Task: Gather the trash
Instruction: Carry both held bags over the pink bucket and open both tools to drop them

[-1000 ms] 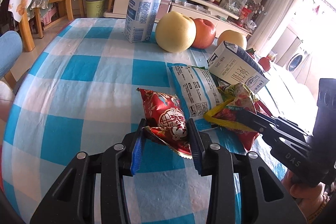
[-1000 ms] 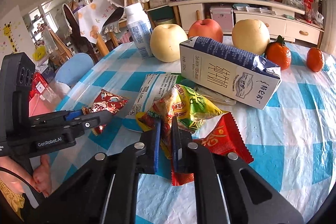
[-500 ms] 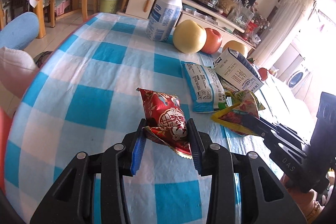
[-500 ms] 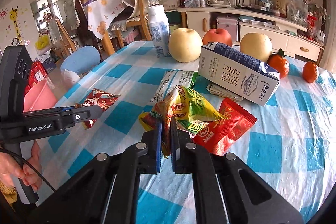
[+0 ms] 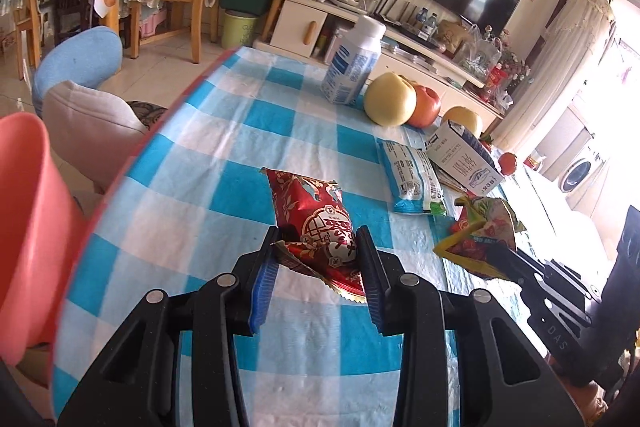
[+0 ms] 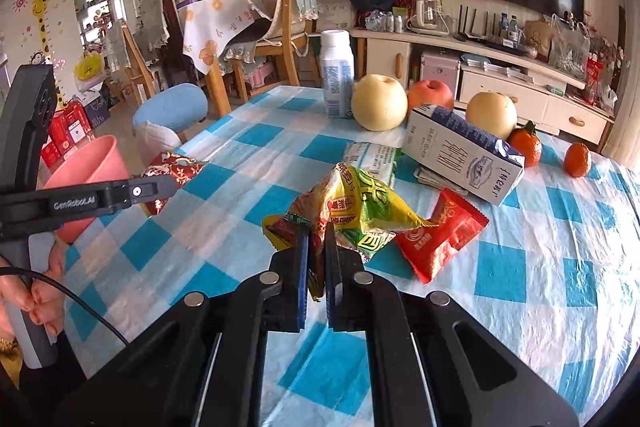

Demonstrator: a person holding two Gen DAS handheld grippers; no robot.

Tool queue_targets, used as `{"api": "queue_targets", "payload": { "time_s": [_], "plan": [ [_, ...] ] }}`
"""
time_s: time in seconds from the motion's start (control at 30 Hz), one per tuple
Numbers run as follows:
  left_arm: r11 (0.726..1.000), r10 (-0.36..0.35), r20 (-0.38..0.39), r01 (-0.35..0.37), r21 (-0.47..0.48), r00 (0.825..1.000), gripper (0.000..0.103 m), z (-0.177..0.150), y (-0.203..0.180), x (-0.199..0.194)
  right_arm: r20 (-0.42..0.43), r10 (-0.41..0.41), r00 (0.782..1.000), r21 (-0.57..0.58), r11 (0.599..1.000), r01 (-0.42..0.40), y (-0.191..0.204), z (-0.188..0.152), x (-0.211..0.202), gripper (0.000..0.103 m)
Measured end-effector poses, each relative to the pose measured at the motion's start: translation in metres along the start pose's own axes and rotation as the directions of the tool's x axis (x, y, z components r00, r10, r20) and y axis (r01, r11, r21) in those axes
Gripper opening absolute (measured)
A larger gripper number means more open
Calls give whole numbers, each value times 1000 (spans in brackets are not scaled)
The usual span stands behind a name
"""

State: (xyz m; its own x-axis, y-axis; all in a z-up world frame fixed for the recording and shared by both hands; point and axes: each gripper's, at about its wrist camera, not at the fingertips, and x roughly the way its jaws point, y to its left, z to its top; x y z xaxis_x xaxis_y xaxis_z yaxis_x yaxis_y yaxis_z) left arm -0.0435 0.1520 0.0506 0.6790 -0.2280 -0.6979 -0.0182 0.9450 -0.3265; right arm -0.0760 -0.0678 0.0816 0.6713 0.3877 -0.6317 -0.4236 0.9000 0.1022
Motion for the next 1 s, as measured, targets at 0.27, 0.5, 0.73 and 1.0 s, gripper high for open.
{"api": "queue_targets", "payload": {
  "time_s": [0.27, 0.5, 0.73, 1.0],
  "plan": [
    [999, 48, 52, -47, -13, 998, 40, 11, 21, -31, 32, 50, 998, -65, 997, -48, 44, 10, -14, 8],
    [990, 124, 89, -118, -73, 988, 40, 22, 56, -58, 20, 130, 991, -126, 984, -126, 99, 18, -10, 8],
    [963, 213, 140, -183, -198, 967, 40, 30, 116, -94, 25, 258, 966, -208, 946, -248, 173, 43, -2, 8],
    [894, 339, 163, -263, -363, 927, 40, 28, 194, -131, -23, 363, 931, -326, 878, -351, 256, 65, 27, 8]
  ]
}}
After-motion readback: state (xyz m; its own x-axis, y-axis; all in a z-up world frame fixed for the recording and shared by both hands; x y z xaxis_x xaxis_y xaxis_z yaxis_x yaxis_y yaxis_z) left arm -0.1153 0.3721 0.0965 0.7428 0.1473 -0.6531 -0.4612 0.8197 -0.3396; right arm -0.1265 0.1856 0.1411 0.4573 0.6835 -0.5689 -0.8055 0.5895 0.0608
